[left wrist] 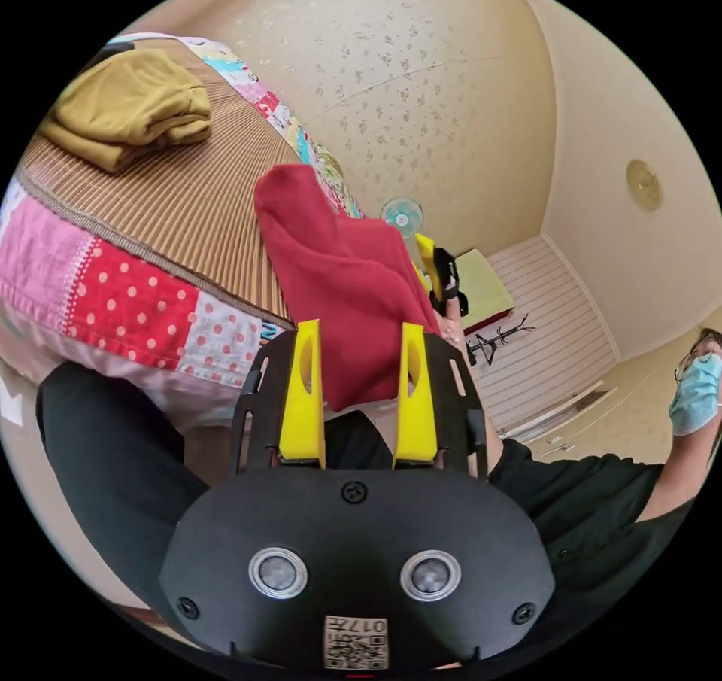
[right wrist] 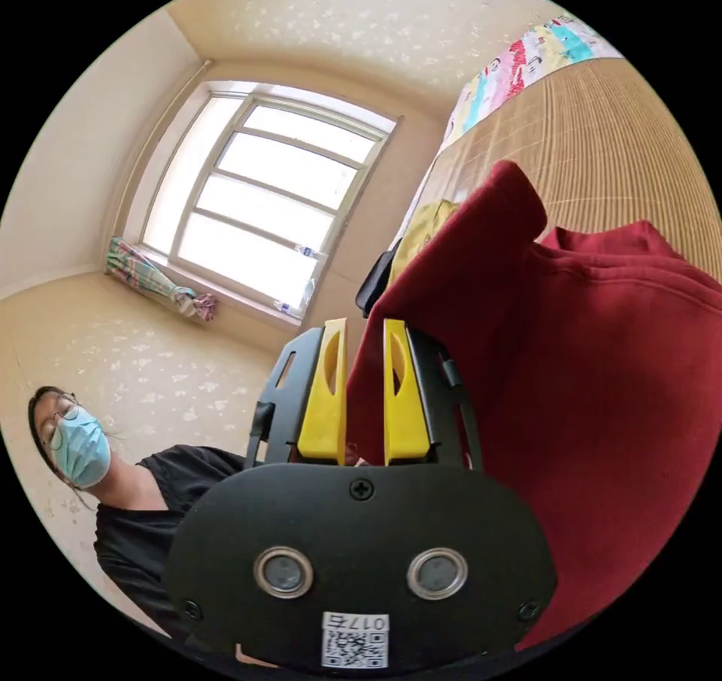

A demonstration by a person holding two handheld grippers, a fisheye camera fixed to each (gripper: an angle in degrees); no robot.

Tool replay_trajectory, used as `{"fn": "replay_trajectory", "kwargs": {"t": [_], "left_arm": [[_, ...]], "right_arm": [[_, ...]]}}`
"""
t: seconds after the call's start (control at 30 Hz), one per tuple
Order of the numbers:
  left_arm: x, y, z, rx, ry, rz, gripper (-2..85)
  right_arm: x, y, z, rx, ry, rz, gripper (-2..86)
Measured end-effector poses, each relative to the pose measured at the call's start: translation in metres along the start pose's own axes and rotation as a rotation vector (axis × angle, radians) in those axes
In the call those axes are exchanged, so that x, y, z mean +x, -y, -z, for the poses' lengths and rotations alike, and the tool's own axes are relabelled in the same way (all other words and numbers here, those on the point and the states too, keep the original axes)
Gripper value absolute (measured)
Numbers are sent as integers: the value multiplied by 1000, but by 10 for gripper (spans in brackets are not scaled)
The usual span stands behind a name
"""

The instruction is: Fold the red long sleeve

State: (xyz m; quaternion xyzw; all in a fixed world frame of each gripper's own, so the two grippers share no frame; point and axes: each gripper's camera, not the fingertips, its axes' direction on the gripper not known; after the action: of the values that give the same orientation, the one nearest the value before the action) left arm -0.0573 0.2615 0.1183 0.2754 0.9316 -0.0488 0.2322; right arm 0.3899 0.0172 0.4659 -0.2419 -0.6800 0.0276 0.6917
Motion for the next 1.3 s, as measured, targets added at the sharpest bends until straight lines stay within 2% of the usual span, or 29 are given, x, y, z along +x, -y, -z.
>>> {"fn": "replay_trajectory", "kwargs": {"t": [0.07, 0.13, 0.27, 0.33, 0.43, 0.5, 0.53, 0.63, 0.8, 0.87, 0.93, 1.03, 1.1, 1.17, 1.3], "left_arm": [[-30, -4, 33, 52, 77, 91, 113], [-53, -9, 55, 80, 96, 145, 143], [-103, -25, 97, 199, -13, 267, 187], [-114, -23, 98, 192, -27, 284, 200], [-120, -8, 74, 78, -31, 270, 212], [-121, 0, 48, -28, 5, 281, 202], [-117, 2, 33, -71, 1, 268, 170], [-72, -1, 26, 4, 8, 100, 93], [9, 5, 7, -14, 277, -134, 82], [28, 8, -6, -36, 322, -190, 81], [37, 7, -13, -39, 332, -220, 83], [38, 3, -15, -48, 324, -257, 97], [28, 0, -5, -39, 249, -272, 121], [7, -5, 17, -7, 83, -267, 147], [-46, 1, 22, -25, -95, -115, 185]], "right_arm": [[2, 16, -44, -70, 241, -1, 80], [3, 18, -60, -74, 237, -11, 83], [4, 7, -82, -89, -64, -55, 94], [1, 0, -92, -85, -134, -64, 101], [-15, -2, -112, -91, -226, -47, 120], [-29, 4, -131, -128, -314, -32, 138], [-39, 10, -146, -161, -383, -24, 157], [-63, 27, -196, -288, -555, 0, 200], [-96, 41, -299, -652, -820, 61, 232], [-107, 33, -342, -829, -1004, 100, 222], [-112, 24, -363, -910, -1128, 145, 186], [-124, 12, -362, -877, -1341, 270, 98], [-141, 8, -328, -747, -1265, 300, 89], [-161, -3, -248, -566, -1057, 323, 84], [-171, -40, -85, -243, -715, 332, 81]]}}
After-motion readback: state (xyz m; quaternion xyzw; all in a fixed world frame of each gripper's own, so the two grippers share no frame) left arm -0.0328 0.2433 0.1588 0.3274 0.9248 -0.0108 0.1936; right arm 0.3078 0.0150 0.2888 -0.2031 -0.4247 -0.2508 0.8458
